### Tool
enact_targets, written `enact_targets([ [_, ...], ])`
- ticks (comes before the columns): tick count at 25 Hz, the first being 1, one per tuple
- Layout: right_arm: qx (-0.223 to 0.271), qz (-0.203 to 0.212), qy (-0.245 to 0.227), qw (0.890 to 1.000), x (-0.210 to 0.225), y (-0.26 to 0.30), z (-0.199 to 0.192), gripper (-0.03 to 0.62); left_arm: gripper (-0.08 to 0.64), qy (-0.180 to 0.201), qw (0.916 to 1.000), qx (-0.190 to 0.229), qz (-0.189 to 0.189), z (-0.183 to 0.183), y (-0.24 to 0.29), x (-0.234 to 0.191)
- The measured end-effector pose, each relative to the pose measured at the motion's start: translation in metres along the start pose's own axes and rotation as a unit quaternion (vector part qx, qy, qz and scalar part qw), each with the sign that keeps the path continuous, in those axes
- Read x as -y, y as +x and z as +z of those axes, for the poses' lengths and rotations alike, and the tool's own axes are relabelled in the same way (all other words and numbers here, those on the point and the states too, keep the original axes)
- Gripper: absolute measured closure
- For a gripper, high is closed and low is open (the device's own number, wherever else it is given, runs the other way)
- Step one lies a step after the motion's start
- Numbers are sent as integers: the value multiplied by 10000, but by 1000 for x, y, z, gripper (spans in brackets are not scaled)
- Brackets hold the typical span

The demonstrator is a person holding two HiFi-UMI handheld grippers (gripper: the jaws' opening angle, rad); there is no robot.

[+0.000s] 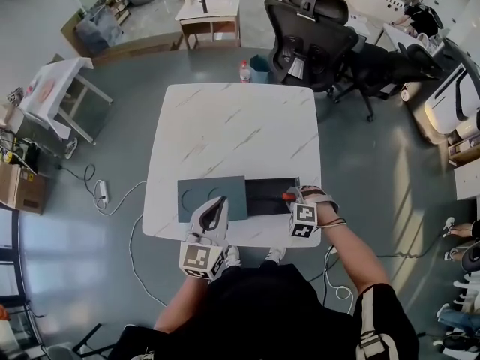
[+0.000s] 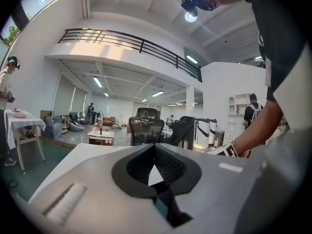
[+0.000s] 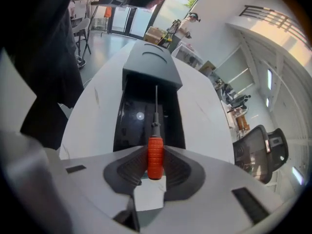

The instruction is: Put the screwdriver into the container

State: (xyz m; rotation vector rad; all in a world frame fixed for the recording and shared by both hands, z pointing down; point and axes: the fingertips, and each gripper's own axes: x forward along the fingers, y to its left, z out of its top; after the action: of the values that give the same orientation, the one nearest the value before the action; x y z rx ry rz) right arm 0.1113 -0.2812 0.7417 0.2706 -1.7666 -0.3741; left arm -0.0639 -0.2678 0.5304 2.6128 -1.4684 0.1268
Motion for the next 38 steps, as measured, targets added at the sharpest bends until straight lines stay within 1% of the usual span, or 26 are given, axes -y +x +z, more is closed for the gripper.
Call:
enact_targets([
  [4,-184,339,-148,9991,-5,13,1,492,551,1,10000,16,59,1,-6,-6],
  [9,-350,645,-235,9970,-7,24,3,494,551,-16,9999,-2,144,-1,-13,-13],
  [15,-569,1006,-188,9931,-14,34,6,492,551,-52,9998,-32,175,-6,-17,-15],
  [21,-727,1129,-201,9907,-20,38,5,485,551,-67,9997,-27,214,-6,-22,-17],
  [24,-714,1111,-166,9911,-20,36,10,439,551,-99,9997,-54,215,-10,-24,-18],
  [28,-619,1022,-184,9927,-14,26,16,424,551,-99,9998,-48,194,-11,-23,-17],
  [31,-348,788,14,9963,-4,4,23,419,551,-71,9998,-23,158,-8,-22,-15],
  [33,-71,504,307,9982,7,-16,27,419,551,-71,9999,-5,145,-6,-21,-14],
  [35,282,118,659,9974,22,-42,35,423,551,-67,9999,12,123,-3,-20,-13],
  [38,793,-648,1105,9886,47,-86,49,434,551,-59,9999,65,75,3,-16,-10],
])
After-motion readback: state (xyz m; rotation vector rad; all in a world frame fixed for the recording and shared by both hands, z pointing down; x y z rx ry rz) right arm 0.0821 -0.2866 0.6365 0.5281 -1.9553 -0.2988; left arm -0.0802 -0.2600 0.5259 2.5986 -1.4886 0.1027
